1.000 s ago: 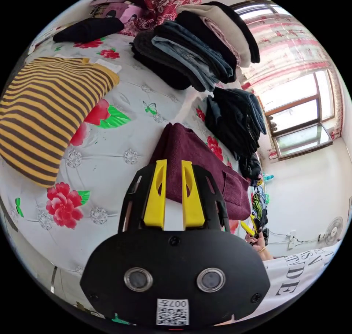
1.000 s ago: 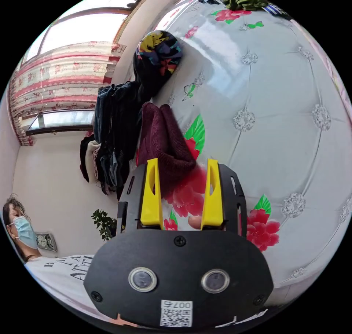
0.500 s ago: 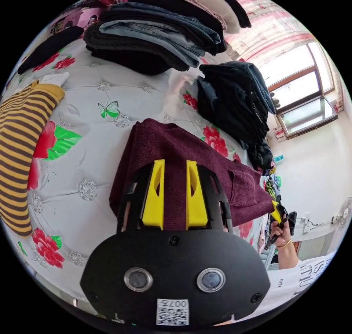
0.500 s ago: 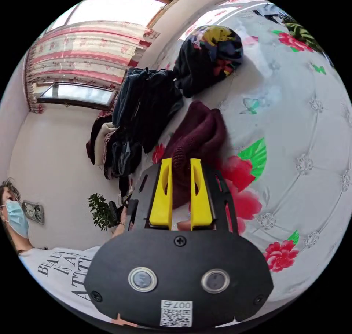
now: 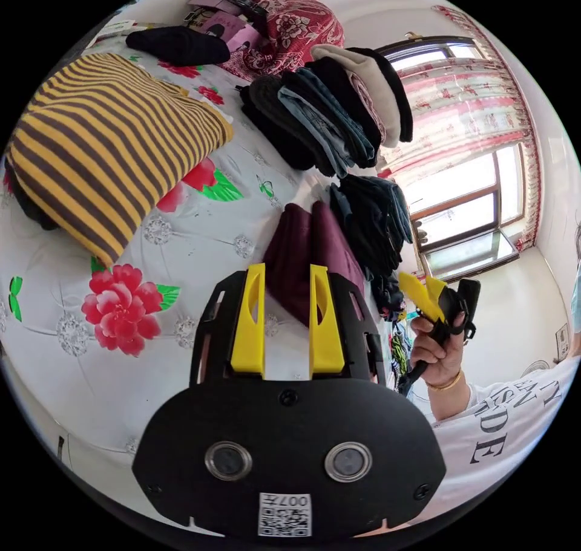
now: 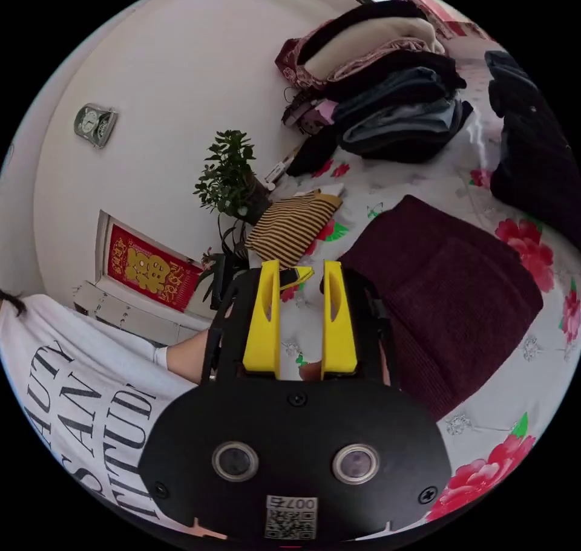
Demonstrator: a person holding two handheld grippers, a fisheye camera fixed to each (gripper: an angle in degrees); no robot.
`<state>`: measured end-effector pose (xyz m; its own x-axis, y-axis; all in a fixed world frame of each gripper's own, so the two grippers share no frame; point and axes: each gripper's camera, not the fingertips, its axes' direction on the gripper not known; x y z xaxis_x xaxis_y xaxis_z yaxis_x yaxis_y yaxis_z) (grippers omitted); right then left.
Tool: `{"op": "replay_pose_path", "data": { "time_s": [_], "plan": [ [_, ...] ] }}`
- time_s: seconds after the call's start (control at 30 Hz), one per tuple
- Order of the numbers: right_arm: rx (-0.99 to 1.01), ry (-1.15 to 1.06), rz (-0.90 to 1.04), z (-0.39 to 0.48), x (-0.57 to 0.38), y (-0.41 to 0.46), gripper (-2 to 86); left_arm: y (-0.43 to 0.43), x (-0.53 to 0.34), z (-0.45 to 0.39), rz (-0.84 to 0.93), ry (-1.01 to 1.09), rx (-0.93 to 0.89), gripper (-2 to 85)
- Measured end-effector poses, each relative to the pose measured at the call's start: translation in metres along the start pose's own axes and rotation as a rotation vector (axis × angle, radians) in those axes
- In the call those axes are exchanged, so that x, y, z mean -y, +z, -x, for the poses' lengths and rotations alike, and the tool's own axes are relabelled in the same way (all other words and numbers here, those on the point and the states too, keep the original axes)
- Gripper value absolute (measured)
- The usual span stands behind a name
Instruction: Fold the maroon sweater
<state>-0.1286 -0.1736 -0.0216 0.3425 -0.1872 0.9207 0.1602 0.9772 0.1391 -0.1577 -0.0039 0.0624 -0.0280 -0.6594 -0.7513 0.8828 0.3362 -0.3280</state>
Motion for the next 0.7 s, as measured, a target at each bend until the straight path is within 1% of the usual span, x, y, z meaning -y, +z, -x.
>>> {"op": "replay_pose_path", "data": {
  "time_s": [0.03, 0.1, 0.2, 0.23, 0.27, 0.3, 0.37, 0.4, 0.47, 0.53, 0.6, 0.63, 0.7],
  "plan": [
    [-0.001, 0.042, 0.02, -0.011, -0.006, 0.007, 9.3, -0.002, 0.002, 0.01, 0.01, -0.023, -0.013, 11.5],
    [-0.027, 0.106, 0.0, -0.031, -0.022, -0.002, 10.2, -0.002, 0.007, 0.021, 0.028, -0.025, -0.016, 12.1],
    [-0.106, 0.294, -0.081, -0.079, -0.055, -0.046, 11.5, 0.006, 0.024, 0.032, 0.095, 0.018, -0.045, 14.9],
    [-0.129, 0.394, -0.113, -0.101, -0.071, -0.065, 11.9, 0.011, 0.033, 0.035, 0.127, 0.043, -0.088, 16.5],
    [-0.12, 0.491, -0.144, -0.121, -0.087, -0.081, 12.3, 0.016, 0.043, 0.037, 0.159, 0.061, -0.136, 18.0],
    [-0.103, 0.53, -0.162, -0.13, -0.094, -0.088, 12.4, 0.019, 0.049, 0.039, 0.17, 0.067, -0.153, 18.5],
    [-0.004, 0.635, -0.214, -0.157, -0.115, -0.096, 12.7, 0.03, 0.07, 0.04, 0.223, 0.137, -0.148, 19.8],
    [0.024, 0.651, -0.222, -0.162, -0.118, -0.094, 12.8, 0.035, 0.076, 0.04, 0.244, 0.16, -0.139, 19.9],
    [0.144, 0.669, -0.209, -0.179, -0.118, -0.076, 12.2, 0.057, 0.094, 0.041, 0.339, 0.242, -0.156, 18.4],
    [0.196, 0.654, -0.193, -0.185, -0.112, -0.059, 11.1, 0.071, 0.107, 0.046, 0.403, 0.23, -0.221, 16.3],
    [0.159, 0.65, -0.185, -0.184, -0.106, -0.05, 9.6, 0.085, 0.114, 0.047, 0.503, 0.215, -0.234, 13.8],
    [0.138, 0.64, -0.164, -0.183, -0.103, -0.047, 8.5, 0.088, 0.116, 0.045, 0.518, 0.211, -0.262, 12.1],
    [0.151, 0.616, -0.185, -0.177, -0.103, -0.053, 6.8, 0.081, 0.119, 0.036, 0.5, 0.208, -0.343, 11.4]
  ]
}}
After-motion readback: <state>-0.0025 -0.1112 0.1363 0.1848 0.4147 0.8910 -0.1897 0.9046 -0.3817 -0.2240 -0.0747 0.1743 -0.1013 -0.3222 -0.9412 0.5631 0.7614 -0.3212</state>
